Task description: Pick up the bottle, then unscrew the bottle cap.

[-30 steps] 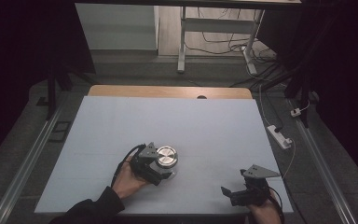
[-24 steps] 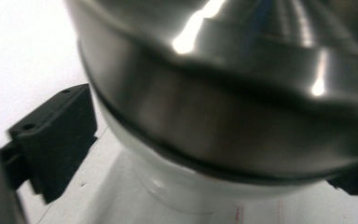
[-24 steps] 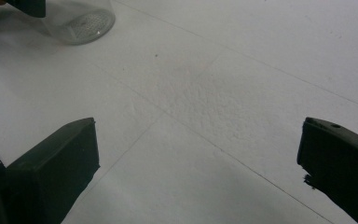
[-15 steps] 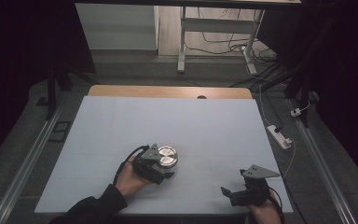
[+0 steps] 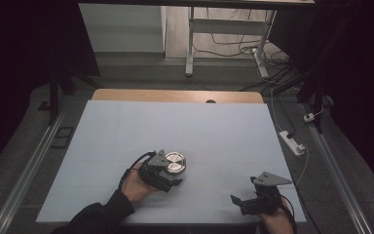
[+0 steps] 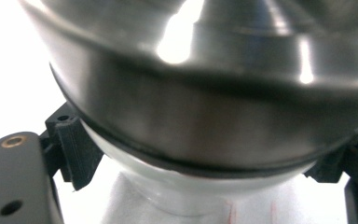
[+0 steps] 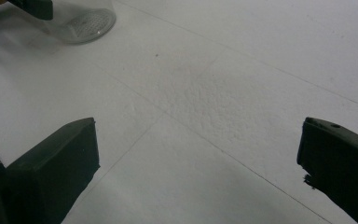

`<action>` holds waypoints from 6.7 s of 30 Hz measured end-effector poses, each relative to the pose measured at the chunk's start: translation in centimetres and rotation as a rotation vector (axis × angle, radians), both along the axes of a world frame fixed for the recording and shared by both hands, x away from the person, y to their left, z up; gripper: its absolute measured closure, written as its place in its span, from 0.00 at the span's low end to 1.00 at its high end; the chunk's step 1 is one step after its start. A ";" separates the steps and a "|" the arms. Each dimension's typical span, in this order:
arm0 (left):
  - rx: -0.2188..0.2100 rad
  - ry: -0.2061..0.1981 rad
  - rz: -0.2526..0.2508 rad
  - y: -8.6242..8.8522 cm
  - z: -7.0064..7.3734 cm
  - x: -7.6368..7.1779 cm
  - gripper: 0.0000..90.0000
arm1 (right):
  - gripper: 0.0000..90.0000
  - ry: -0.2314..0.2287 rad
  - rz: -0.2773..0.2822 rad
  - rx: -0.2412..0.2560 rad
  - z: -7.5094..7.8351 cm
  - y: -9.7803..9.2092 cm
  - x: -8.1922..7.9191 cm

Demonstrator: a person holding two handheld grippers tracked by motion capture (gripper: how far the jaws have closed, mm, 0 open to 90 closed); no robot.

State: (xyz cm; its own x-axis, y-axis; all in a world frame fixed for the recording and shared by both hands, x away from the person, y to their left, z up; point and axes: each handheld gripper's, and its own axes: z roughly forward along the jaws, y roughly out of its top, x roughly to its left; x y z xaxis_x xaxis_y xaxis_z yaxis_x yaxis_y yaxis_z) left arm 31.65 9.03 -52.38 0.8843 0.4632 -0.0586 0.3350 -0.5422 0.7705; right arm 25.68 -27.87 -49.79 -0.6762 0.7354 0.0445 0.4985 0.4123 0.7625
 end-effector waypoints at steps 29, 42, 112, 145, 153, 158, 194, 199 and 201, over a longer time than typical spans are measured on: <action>-0.026 -0.048 0.025 0.9 4.4 -1.1 0.17 | 0.00 -0.005 0.003 -0.006 0.0 0.1 0.0; -0.024 -0.057 0.017 1.2 5.9 -1.4 0.17 | 0.00 -0.004 0.006 -0.005 0.0 0.1 0.0; 0.000 -0.026 -0.008 -0.1 5.5 -1.7 0.17 | 0.03 -0.091 0.344 0.048 8.5 17.5 4.3; -0.036 -0.002 -0.055 0.9 5.8 -1.4 0.17 | 0.04 -0.052 0.485 0.126 10.4 16.1 5.5; -0.017 -0.017 -0.016 0.3 6.1 -1.7 0.17 | 0.14 -0.151 0.347 0.056 9.7 18.7 3.7; -0.013 -0.021 -0.061 0.4 6.2 -1.8 0.17 | 0.22 -0.151 0.377 0.064 9.6 18.4 3.8; -0.043 -0.001 -0.240 0.6 6.8 -2.3 0.17 | 0.22 -0.114 0.554 0.138 10.1 17.2 4.0; -0.094 0.012 -0.419 0.3 6.7 -2.8 0.17 | 0.22 -0.028 0.826 0.277 9.6 15.7 5.4; -0.094 0.010 -0.442 0.1 6.7 -3.0 0.17 | 0.22 0.014 0.887 0.328 9.2 15.4 5.7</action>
State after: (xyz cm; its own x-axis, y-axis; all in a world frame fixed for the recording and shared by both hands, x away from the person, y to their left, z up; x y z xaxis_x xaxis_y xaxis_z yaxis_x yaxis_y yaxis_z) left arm 28.68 9.15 -45.69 0.9952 0.0336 -0.0915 0.0945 -0.5627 0.8212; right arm 31.35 -12.43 -40.64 -0.9806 -0.0981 0.1699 0.1156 0.4112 0.9042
